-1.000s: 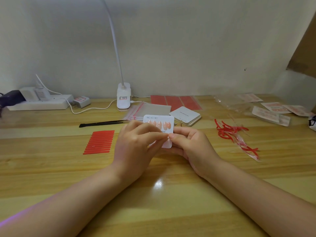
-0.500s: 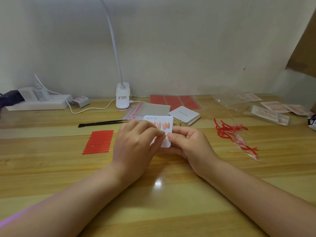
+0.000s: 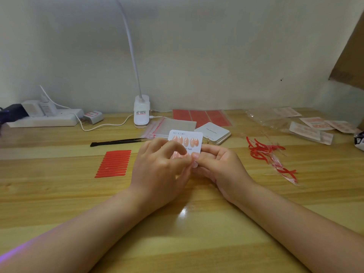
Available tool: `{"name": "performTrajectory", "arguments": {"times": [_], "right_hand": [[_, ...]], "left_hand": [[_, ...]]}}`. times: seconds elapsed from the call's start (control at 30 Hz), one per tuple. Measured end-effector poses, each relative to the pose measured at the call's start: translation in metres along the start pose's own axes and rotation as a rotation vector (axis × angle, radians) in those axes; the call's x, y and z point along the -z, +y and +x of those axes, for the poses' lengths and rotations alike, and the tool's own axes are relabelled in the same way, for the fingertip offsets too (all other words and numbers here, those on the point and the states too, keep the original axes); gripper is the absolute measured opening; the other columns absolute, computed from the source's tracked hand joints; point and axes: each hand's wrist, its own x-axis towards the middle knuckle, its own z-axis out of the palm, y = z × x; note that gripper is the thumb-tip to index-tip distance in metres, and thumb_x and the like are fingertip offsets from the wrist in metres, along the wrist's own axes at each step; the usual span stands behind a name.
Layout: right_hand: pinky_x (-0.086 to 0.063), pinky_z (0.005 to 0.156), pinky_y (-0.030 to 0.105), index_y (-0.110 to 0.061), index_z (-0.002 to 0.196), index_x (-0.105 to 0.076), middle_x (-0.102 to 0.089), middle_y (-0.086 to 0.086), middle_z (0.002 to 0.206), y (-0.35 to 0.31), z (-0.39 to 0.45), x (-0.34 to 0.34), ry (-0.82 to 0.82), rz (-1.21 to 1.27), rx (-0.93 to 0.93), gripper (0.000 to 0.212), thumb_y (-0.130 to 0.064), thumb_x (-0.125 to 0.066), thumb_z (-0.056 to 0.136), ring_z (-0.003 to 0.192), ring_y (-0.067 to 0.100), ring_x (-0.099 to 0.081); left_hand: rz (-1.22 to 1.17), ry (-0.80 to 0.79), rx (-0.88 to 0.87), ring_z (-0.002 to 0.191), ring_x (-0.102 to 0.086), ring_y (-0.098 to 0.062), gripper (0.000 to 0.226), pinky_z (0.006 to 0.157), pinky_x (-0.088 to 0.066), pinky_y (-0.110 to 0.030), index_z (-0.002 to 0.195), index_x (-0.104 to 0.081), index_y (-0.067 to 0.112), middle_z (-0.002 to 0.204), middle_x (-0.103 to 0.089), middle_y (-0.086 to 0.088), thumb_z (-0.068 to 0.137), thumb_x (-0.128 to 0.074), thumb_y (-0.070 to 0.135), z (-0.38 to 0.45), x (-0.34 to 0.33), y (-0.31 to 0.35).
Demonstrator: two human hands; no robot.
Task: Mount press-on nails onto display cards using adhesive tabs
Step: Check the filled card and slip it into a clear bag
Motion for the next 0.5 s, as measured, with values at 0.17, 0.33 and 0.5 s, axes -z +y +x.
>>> {"name": "performTrajectory", "arguments": {"times": [0.17,0.33,0.5], "right_hand": [[-0.057,0.088,0.036,-0.004,0.113,-0.064,-0.073,0.016,0.105,0.0004,0.0013,0.0029,0.020,0.056,0.006,0.028,0.003,-0.063,0.086,0.100,0.029,-0.070],[-0.059,0.080,0.029,-0.006,0.106,-0.066,-0.074,0.014,0.099,-0.0008,0.0011,0.0043,0.045,0.049,-0.015,0.023,0.005,-0.064,0.085,0.095,0.026,-0.072],[-0.059,0.076,0.027,-0.002,0.108,-0.066,-0.074,0.015,0.099,-0.0016,0.0011,0.0036,0.049,0.042,-0.024,0.024,0.005,-0.064,0.085,0.093,0.026,-0.072]], "left_hand": [[-0.183,0.041,0.212,0.091,-0.058,-0.027,0.023,0.079,-0.046,-0.041,0.097,-0.073,0.009,0.097,-0.063,-0.007,0.085,-0.058,0.020,0.0002,0.0032,-0.0062],[-0.275,-0.009,0.448,0.100,-0.054,-0.021,0.027,0.088,-0.045,-0.037,0.110,-0.064,0.011,0.105,-0.055,0.003,0.089,-0.055,0.026,0.0014,0.0032,-0.0080],[-0.328,-0.077,0.530,0.096,-0.051,-0.012,0.038,0.086,-0.046,-0.036,0.121,-0.056,0.017,0.109,-0.054,0.010,0.088,-0.051,0.035,0.0009,0.0026,-0.0074]]}}
